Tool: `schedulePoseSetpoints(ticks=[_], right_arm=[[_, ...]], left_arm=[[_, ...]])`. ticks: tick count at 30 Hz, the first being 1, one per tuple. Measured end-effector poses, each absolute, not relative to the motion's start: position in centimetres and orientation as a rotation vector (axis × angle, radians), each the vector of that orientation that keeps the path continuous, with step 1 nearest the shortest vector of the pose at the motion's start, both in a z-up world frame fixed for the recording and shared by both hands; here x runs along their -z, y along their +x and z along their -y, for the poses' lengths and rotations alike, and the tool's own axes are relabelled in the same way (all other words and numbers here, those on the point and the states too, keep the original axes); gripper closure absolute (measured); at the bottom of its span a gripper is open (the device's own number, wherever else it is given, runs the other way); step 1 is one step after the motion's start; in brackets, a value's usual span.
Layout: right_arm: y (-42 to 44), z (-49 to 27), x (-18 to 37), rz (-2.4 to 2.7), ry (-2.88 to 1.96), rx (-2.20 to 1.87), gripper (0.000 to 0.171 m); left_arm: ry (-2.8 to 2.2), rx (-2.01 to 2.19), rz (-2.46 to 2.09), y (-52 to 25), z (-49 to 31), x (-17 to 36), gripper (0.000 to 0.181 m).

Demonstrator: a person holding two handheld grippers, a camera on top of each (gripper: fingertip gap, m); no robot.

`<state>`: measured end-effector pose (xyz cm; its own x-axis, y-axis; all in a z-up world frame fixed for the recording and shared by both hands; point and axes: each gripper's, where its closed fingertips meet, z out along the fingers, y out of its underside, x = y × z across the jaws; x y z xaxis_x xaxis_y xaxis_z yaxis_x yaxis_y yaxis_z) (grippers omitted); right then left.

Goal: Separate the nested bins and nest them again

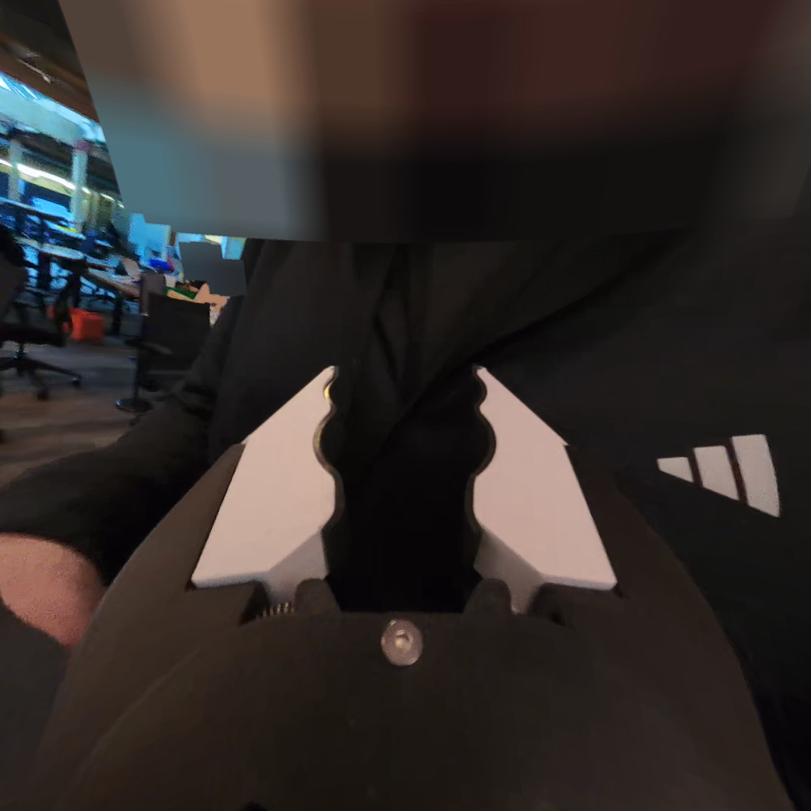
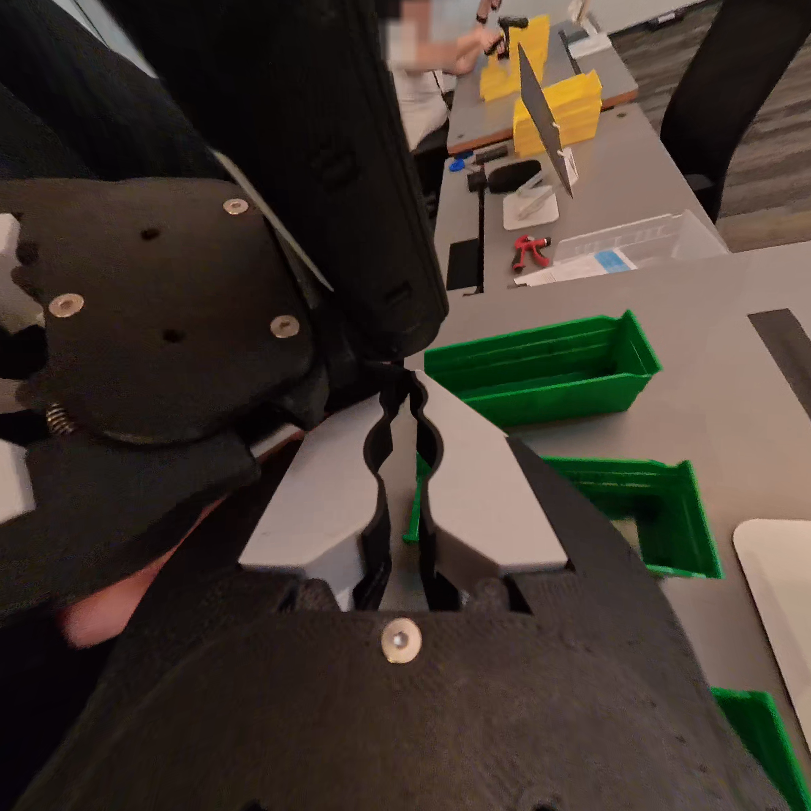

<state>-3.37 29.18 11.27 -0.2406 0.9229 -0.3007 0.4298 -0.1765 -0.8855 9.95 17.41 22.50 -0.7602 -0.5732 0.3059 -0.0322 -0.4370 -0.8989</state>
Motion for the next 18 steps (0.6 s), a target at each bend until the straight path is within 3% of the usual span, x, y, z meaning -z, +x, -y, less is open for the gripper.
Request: schedulePoseSetpoints(ticks=[3, 7, 10, 14, 18], right_arm=[[-3.1, -29.5, -11.0, 1.605, -1.559, -1.474, 0.170], [-2.7, -28.9, -10.8, 1.668, -1.544, -1.518, 0.170], [-2.3, -28.8, -10.4, 1.699, -1.536, -1.528, 0.171], [-2.3, -28.9, -11.3, 1.678, -1.496, -1.595, 0.171], [-1.1, -29.9, -13.0, 1.531, -1.448, -1.908, 0.163]], left_arm=[[-0.910, 2.191, -1.391, 11.1, -18.4, -22.0, 0.127], [-0.877, 2.195, -1.359, 11.4, -18.2, -22.4, 0.160], [-0.843, 2.181, -1.380, 11.5, -18.0, -21.9, 0.175], [-0.817, 2.021, -1.393, 12.1, -18.1, -21.9, 0.181], [-0.647, 1.999, -1.210, 8.5, -20.2, -26.4, 0.181]])
